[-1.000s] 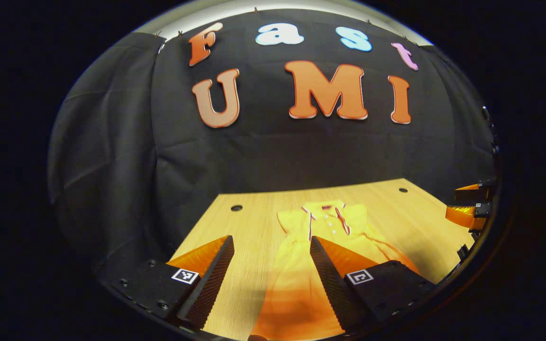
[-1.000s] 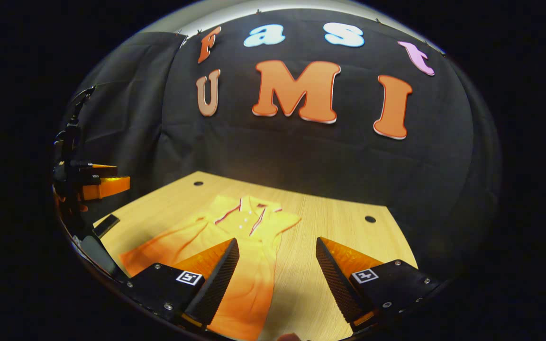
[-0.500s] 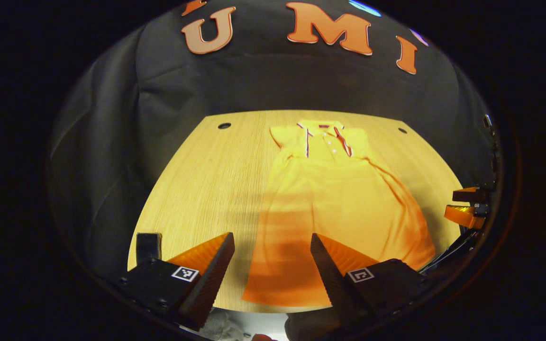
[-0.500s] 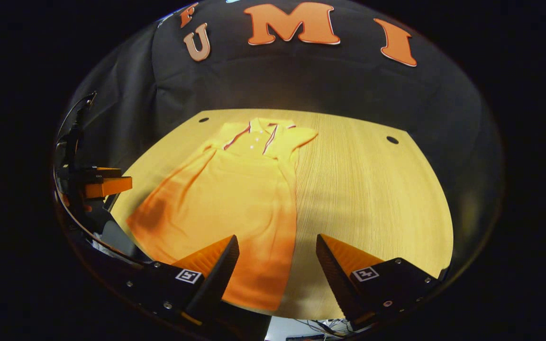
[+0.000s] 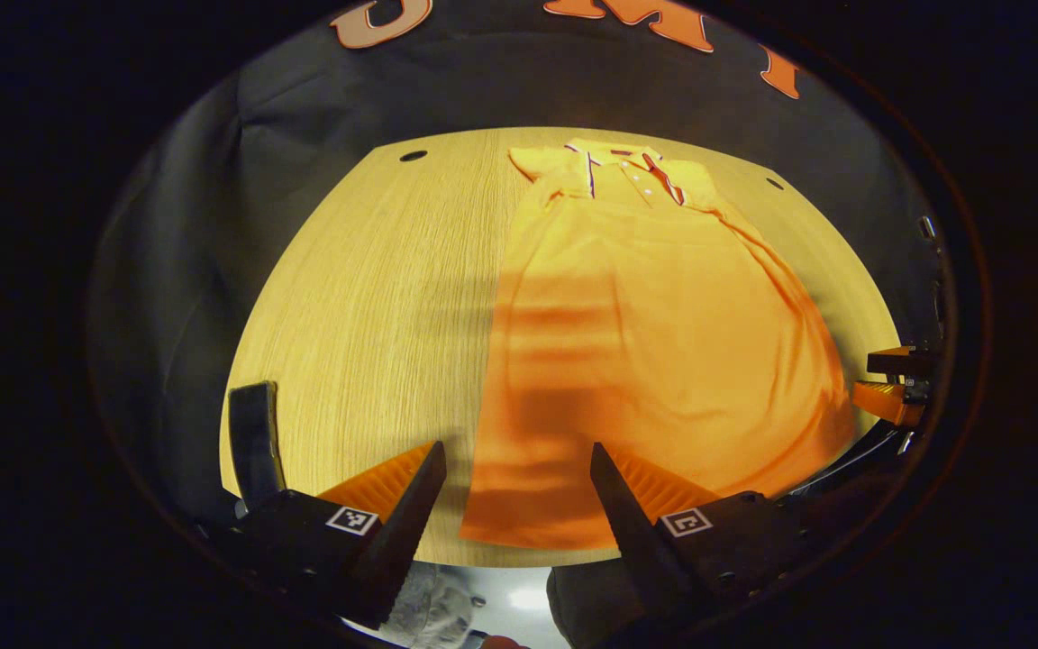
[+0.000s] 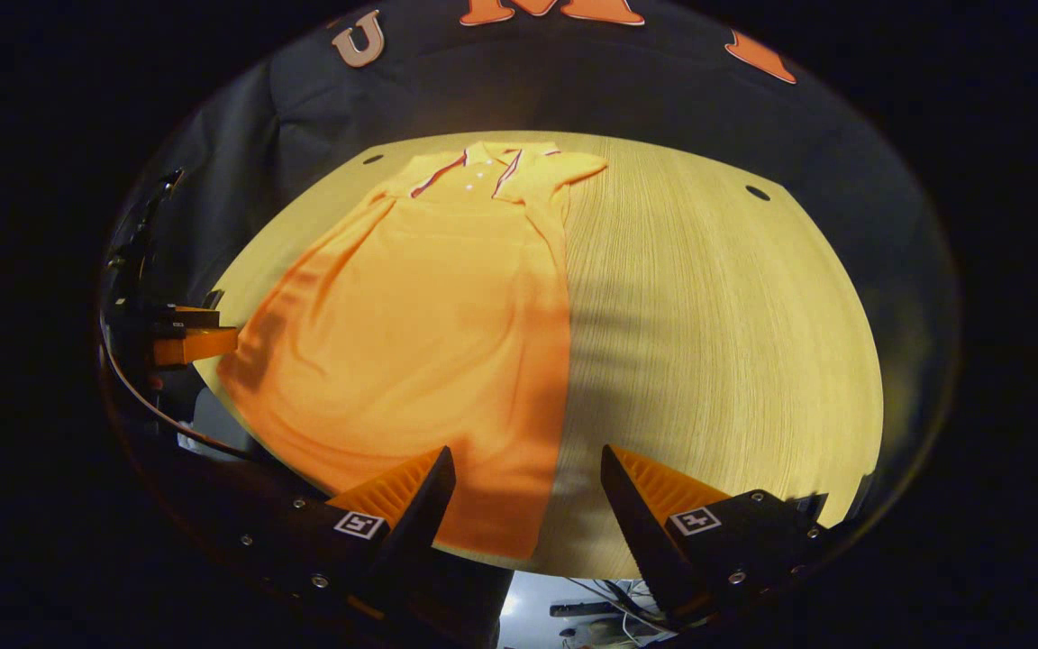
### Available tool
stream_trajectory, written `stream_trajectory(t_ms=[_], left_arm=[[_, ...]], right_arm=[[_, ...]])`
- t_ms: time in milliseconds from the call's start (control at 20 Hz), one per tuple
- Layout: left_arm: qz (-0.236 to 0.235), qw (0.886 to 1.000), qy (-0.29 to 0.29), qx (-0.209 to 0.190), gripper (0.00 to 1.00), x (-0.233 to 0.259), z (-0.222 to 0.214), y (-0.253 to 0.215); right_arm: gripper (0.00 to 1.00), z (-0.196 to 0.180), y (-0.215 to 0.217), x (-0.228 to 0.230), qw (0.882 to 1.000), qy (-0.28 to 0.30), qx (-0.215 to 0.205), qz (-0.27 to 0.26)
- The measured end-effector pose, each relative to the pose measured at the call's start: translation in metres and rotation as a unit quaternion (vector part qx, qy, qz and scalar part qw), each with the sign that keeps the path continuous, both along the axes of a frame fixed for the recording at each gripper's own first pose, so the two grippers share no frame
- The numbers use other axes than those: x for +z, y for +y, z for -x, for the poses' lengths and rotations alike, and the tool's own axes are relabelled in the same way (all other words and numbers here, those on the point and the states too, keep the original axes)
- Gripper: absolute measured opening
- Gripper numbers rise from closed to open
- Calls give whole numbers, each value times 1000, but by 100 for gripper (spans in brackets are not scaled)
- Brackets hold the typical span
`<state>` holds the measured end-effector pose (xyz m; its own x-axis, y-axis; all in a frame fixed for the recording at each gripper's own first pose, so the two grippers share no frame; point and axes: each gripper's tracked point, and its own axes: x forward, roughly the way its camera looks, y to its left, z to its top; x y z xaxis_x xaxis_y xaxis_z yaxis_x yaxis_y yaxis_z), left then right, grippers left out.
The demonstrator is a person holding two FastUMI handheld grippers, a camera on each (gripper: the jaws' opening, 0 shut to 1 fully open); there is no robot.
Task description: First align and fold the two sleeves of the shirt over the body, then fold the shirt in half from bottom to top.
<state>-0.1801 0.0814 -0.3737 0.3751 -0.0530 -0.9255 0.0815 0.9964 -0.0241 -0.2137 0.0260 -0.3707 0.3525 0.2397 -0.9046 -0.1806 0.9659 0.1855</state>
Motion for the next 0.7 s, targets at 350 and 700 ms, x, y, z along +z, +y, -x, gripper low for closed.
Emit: stream_trajectory(t_ms=[350,700], left_arm=[[5,997,77,-6,98,-35,23,10],[1,992,102,-69,98,-33,31,-17]], right_arm=[[98,36,14,-14,997,76,6,-2],[87,55,39,-11,990,137,27,-13]])
